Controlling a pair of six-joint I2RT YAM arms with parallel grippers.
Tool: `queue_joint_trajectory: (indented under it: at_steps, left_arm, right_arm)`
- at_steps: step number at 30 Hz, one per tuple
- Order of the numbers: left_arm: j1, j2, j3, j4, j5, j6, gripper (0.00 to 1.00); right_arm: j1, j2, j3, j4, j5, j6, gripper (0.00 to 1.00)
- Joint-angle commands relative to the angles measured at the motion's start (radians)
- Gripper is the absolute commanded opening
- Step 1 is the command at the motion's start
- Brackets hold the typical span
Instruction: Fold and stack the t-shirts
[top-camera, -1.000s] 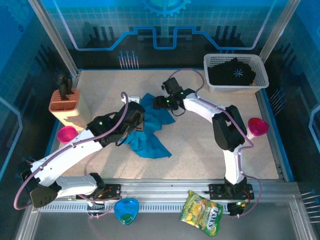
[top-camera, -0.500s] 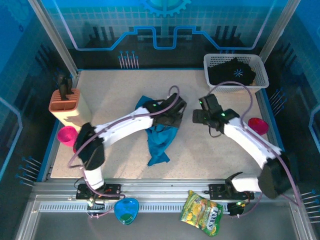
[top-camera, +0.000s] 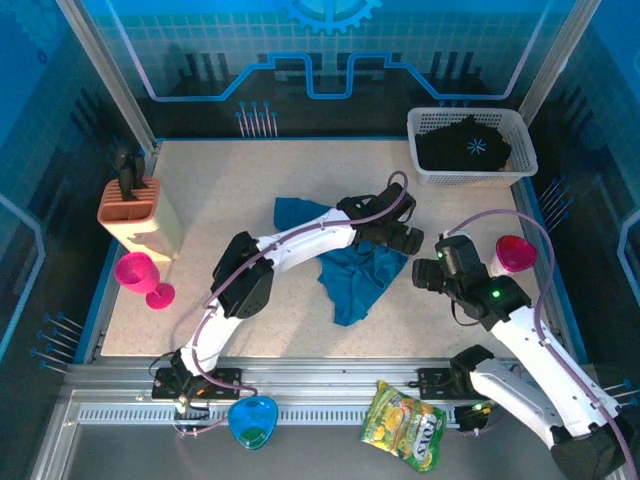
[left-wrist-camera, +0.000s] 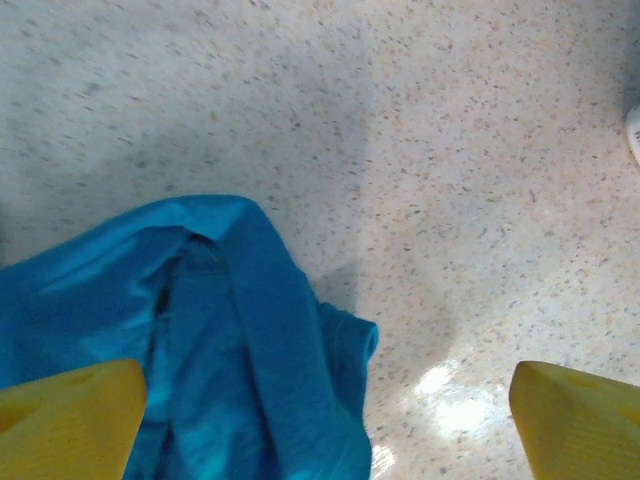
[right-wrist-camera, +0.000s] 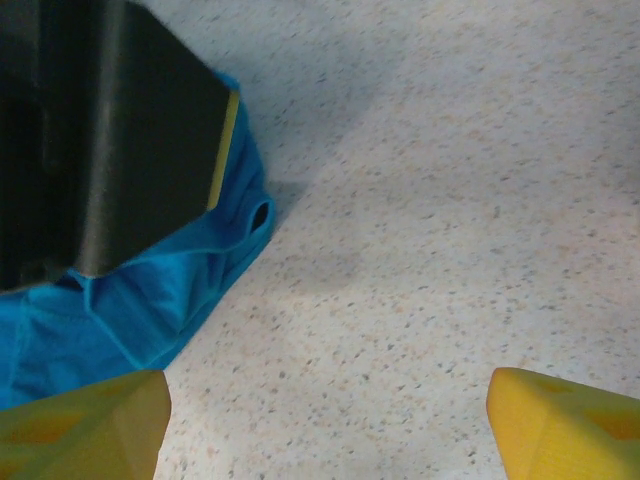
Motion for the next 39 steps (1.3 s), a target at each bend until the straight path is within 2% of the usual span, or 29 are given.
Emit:
queue_joint_trajectory:
  at_steps: [1,4,6,12,17,22,31,35,37,39]
  left_arm:
    - [0.007,-0.197,-0.060,-0.030,-0.197,0.056,0.98]
    - [0.030,-0.320,-0.157,-0.081,-0.303,0.046,0.99]
    - [0.063,-0.396,-0.241,-0.120,-0.320,0.002,0.99]
    - [0.196,-0.560,-0.565,-0.101,-0.205,-0.161,0.96]
    - [0.266,-0.580,-0.733,0.013,-0.092,-0.232,0.90]
    - [0.279,-0.502,-0.755,0.090,-0.065,-0.234,0.80]
    - [0.318,-0.412,-0.765,0.200,-0.077,-0.248,0.79]
    - [0.324,-0.363,-0.738,0.244,-0.075,-0.222,0.75]
    - [0.324,-0.325,-0.715,0.257,-0.068,-0.210,0.70]
    - [0.325,-0.287,-0.699,0.270,-0.059,-0.200,0.56]
  right_arm:
    - [0.056,0.054,-0.016,0.031,-0.072,-0.030,0.84]
    - [0.124,0.143,-0.004,0.094,-0.060,-0.033,0.83]
    - [0.157,0.217,0.018,0.128,-0.054,-0.029,0.82]
    - [0.202,0.430,0.103,0.187,-0.054,-0.004,0.80]
    - [0.213,0.578,0.189,0.183,-0.022,0.058,0.77]
    - [0.220,0.663,0.236,0.160,0.004,0.113,0.67]
    - [0.231,0.721,0.220,0.196,-0.016,0.182,0.50]
    - [0.232,0.747,0.226,0.212,-0.008,0.198,0.38]
    - [0.232,0.766,0.232,0.215,-0.009,0.204,0.33]
    - [0.232,0.777,0.234,0.214,0.002,0.213,0.24]
